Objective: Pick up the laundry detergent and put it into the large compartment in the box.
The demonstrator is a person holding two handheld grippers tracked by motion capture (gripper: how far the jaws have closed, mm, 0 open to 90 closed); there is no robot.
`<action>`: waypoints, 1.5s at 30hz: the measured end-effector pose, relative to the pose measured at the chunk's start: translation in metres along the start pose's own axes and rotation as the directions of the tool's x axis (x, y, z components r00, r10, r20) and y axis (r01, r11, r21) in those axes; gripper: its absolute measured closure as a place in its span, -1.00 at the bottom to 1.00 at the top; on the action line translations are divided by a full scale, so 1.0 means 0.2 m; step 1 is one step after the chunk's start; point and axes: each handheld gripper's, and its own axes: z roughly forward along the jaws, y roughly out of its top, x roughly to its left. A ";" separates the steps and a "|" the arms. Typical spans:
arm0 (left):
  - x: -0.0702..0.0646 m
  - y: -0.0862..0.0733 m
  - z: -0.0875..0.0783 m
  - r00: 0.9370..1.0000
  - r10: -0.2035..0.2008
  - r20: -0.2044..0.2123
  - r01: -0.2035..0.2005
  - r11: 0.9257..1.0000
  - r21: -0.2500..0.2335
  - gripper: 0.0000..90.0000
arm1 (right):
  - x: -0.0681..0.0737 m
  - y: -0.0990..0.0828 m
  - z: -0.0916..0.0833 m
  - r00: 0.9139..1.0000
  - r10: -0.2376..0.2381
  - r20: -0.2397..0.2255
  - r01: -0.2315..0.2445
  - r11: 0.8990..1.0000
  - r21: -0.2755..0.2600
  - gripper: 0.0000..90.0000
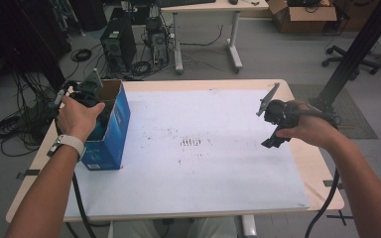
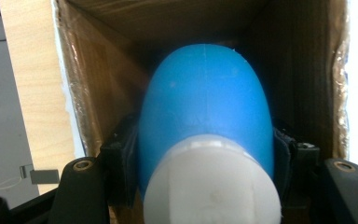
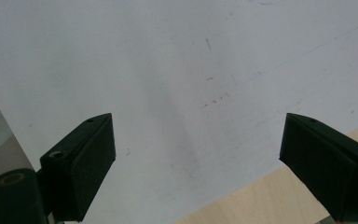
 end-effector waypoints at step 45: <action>0.04 0.00 -0.07 0.998 -0.017 0.058 0.019 0.999 -0.035 -0.43 | 0.03 0.02 0.02 1.000 -0.017 -0.009 0.017 1.000 0.017 -0.77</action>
